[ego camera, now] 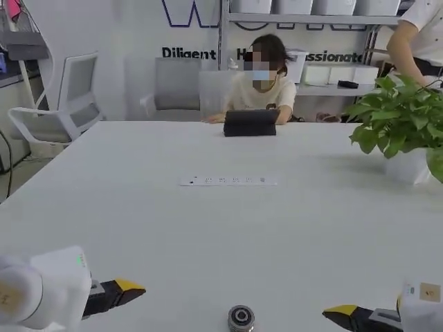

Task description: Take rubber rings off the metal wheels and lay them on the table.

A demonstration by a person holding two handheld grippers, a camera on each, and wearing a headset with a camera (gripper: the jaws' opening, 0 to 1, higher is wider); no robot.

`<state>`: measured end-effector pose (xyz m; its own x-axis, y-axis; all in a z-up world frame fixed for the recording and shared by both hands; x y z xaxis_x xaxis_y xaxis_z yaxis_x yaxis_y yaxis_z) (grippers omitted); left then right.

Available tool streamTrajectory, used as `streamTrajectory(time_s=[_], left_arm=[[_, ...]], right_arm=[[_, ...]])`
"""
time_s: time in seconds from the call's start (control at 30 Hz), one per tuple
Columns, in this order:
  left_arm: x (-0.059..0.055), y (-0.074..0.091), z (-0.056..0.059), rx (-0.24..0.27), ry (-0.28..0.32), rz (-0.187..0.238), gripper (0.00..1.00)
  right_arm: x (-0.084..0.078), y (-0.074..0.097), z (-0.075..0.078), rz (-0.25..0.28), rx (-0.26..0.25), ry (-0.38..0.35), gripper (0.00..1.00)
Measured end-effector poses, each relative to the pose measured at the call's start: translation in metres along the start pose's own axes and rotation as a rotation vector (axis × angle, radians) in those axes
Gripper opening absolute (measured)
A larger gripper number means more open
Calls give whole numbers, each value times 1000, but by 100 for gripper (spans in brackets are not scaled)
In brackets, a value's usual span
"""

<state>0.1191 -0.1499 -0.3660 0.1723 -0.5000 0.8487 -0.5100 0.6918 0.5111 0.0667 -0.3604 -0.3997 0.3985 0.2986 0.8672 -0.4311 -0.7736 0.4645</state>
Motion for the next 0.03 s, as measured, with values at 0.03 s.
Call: streamTrajectory(time_s=[0.03], left_arm=[[0, 0, 0, -1, 1, 1, 66]], right_arm=[[0, 0, 0, 2, 0, -1, 65]])
Point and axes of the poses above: the centre of the closed fingertips' face, and the gripper's own axes: y roughly backward along the fingers, z roughly to its right, x roughly out of its top, the point moved 3 cm from there along y, roughly backward along the fingers, and after that the axes turned 13 degrees about x, right-handed, at the moved point
